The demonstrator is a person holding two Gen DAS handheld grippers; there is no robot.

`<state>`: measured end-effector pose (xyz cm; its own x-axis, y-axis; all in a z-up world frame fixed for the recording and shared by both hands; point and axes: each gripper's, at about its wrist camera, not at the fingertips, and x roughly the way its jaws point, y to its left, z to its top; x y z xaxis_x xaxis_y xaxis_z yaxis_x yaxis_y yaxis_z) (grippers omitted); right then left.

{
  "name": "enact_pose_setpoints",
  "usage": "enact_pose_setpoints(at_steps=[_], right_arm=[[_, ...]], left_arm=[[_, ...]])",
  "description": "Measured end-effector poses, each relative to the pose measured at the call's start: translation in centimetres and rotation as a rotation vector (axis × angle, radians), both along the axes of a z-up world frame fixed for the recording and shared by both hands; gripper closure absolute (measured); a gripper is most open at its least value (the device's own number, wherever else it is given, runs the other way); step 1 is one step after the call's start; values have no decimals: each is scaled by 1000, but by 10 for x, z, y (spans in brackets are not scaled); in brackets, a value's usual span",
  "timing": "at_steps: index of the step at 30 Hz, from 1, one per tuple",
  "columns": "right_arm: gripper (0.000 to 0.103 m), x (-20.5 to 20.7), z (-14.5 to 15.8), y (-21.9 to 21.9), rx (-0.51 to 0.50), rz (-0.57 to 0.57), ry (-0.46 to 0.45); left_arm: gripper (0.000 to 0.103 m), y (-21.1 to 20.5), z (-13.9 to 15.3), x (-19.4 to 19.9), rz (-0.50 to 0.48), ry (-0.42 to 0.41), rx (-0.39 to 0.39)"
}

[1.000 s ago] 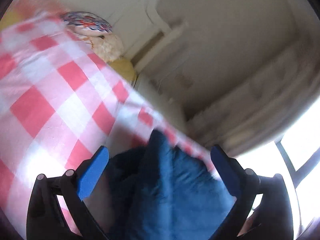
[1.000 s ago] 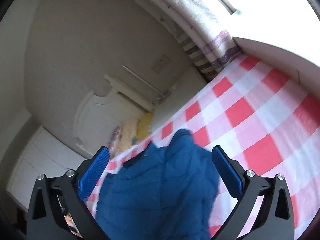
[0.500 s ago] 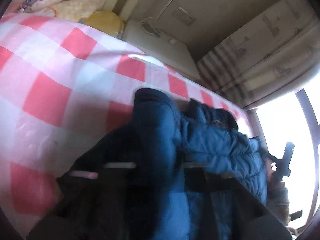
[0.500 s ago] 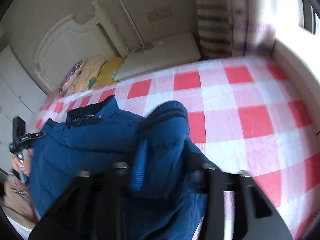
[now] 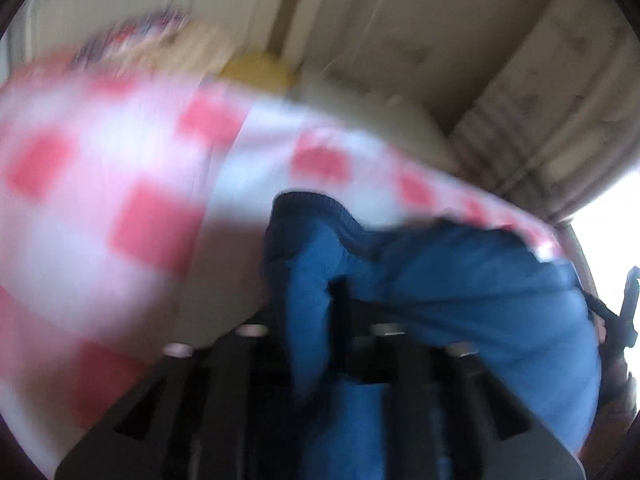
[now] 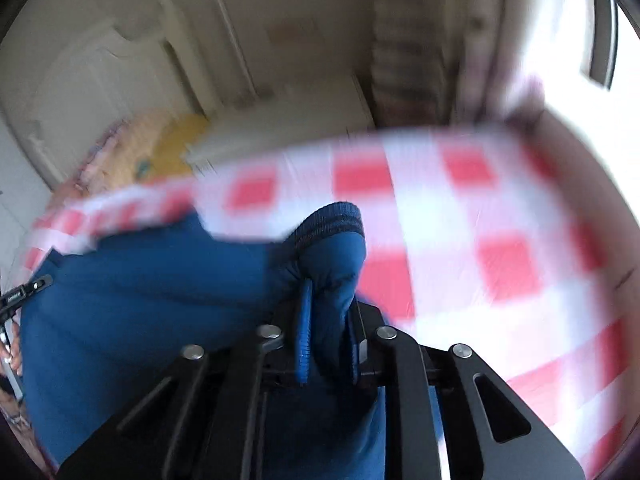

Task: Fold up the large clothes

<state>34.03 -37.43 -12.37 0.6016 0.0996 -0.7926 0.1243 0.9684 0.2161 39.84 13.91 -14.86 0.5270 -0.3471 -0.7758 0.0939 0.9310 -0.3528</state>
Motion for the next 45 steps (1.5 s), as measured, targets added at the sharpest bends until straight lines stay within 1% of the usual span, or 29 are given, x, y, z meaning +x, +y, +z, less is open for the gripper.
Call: enact_pose_setpoints(at_steps=[1,2,3,4,5,6,7,8,9,10,11,12,14,15,16,17,18,20,22,23,24,25,26,27,28,30,32,39,45], right_arm=[[82,-4,-4,-4,30,-11,-26],[81,-8,-1,-8,41,-23,-32],[79,-10,3,-9,41,-28,-28],[78,-13,9,-10,40,-22,-18],[70,-16,17,-9,43,-13,-14],[55,-22,31,-9,49,-6,-36],[42,-27,41,-6,51,-1,-68],[8,-33,57,-3,46,3,-125],[4,-36,69,3,37,0,-169],[4,-43,84,10,22,3,-252],[4,-45,91,19,11,20,-276],[4,-40,96,29,-1,42,-280],[5,-32,94,57,-66,105,-255],[8,-28,91,71,-97,128,-240],[10,-23,84,87,-116,158,-219],[15,-17,79,99,-118,178,-201],[17,-13,75,109,-121,194,-183],[17,-3,65,132,-155,223,-148],[17,9,52,151,-226,247,-119],[17,14,44,158,-268,254,-97],[17,23,27,163,-302,257,-50],[16,28,17,164,-292,256,-23],[16,30,11,163,-276,254,-14],[15,31,9,162,-269,256,-12],[15,32,7,160,-255,262,-4],[13,33,3,157,-228,268,8],[12,34,1,154,-205,273,19],[10,36,-6,157,-211,271,27],[8,37,-7,155,-193,268,23]], left_arm=[[60,12,-5,-1,27,-8,-63],[50,19,-2,-3,62,-11,-69],[36,24,4,-6,110,-23,-28],[32,26,12,-11,153,-51,31],[31,26,25,-18,182,-98,88],[28,25,36,-25,205,-147,127],[23,19,57,-39,234,-231,169],[9,14,70,-47,244,-290,188],[2,2,90,-61,234,-379,207],[3,-9,104,-67,207,-430,219],[3,-24,114,-72,169,-461,239],[3,-45,121,-75,112,-479,269],[2,-76,123,-73,31,-481,307],[2,-94,120,-69,-1,-474,337],[2,-111,115,-66,-21,-464,367],[2,-122,108,-62,-37,-450,390],[2,-135,99,-59,-56,-423,411],[2,-151,87,-50,-88,-381,434],[2,-168,63,-36,-124,-347,502],[2,-172,50,-29,-142,-308,534],[2,-172,35,-20,-160,-247,538],[2,-169,24,-12,-169,-189,513],[2,-163,18,-6,-169,-158,477],[2,-156,14,-4,-165,-146,425],[2,-151,12,-2,-164,-135,392],[2,-148,6,0,-165,-122,366],[2,-148,5,-3,-162,-130,370],[2,-149,3,-3,-155,-144,367],[2,-143,2,0,-151,-131,317]])
